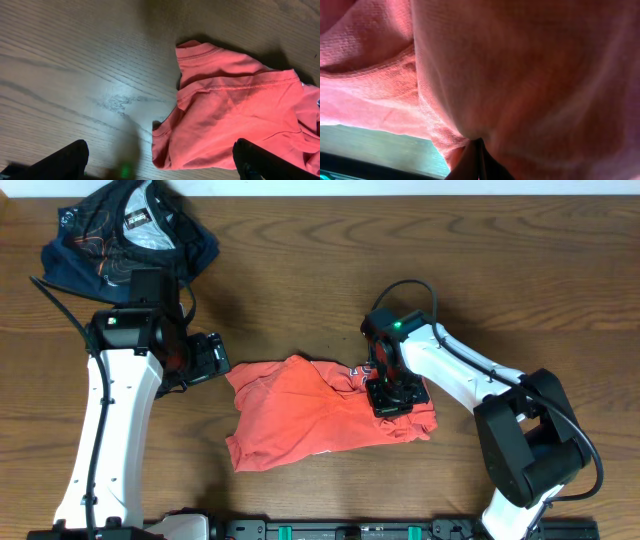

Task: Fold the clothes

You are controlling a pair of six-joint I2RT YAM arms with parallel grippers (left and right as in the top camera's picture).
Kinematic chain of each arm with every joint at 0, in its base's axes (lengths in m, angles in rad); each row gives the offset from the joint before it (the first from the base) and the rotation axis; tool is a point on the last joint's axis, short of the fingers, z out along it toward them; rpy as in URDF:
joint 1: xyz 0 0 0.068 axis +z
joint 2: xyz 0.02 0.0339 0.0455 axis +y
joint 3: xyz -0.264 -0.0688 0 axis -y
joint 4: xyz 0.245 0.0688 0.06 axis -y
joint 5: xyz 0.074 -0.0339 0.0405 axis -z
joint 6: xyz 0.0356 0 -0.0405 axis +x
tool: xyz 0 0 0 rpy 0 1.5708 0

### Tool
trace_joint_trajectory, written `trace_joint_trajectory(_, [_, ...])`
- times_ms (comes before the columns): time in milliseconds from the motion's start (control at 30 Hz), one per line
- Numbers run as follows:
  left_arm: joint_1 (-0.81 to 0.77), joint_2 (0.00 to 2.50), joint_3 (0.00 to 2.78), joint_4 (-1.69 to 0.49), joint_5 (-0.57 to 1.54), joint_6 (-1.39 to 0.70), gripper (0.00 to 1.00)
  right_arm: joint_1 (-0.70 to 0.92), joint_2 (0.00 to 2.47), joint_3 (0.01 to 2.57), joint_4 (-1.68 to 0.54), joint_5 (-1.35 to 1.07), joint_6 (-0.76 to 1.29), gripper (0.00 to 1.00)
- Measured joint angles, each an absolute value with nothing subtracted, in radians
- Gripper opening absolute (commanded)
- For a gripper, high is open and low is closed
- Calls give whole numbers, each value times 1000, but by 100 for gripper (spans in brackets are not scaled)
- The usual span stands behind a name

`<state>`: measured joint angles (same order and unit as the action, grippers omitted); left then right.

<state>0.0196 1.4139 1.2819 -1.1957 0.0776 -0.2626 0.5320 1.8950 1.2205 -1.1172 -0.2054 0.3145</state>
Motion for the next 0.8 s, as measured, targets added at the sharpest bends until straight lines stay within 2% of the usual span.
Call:
trace_joint_trajectory(67, [20, 1414, 1282, -1196, 78, -263, 94, 528, 1893, 1234, -1134, -202, 319, 1])
trace_joint_trajectory(100, [20, 1414, 1282, -1196, 78, -263, 94, 525, 1887, 1244, -1142, -199, 321, 6])
trace_joint_trajectory(133, [20, 1414, 1282, -1196, 78, -263, 94, 521, 1877, 1256, -1156, -191, 326, 17])
trace_joint_trajectory(200, [20, 1414, 1282, -1196, 78, -263, 94, 509, 1839, 1288, -1189, -167, 329, 55])
trace_joint_trajectory(233, [20, 1414, 1282, -1196, 78, -263, 94, 500, 1811, 1304, -1205, -148, 329, 69])
trace_joint_trajectory(267, [20, 1414, 1282, -1196, 78, -263, 94, 490, 1781, 1316, -1216, -129, 329, 75])
trace_joint_trajectory(433, [20, 1414, 1282, -1196, 78, -263, 94, 407, 1666, 1340, -1246, -61, 324, 83])
trace_joint_trajectory(567, [20, 1414, 1281, -1196, 78, -263, 94, 316, 1670, 1332, -1212, -56, 271, 83])
trace_joint_trajectory(800, [20, 1414, 1281, -1203, 78, -263, 94, 250, 1718, 1200, -1045, -120, 178, 81])
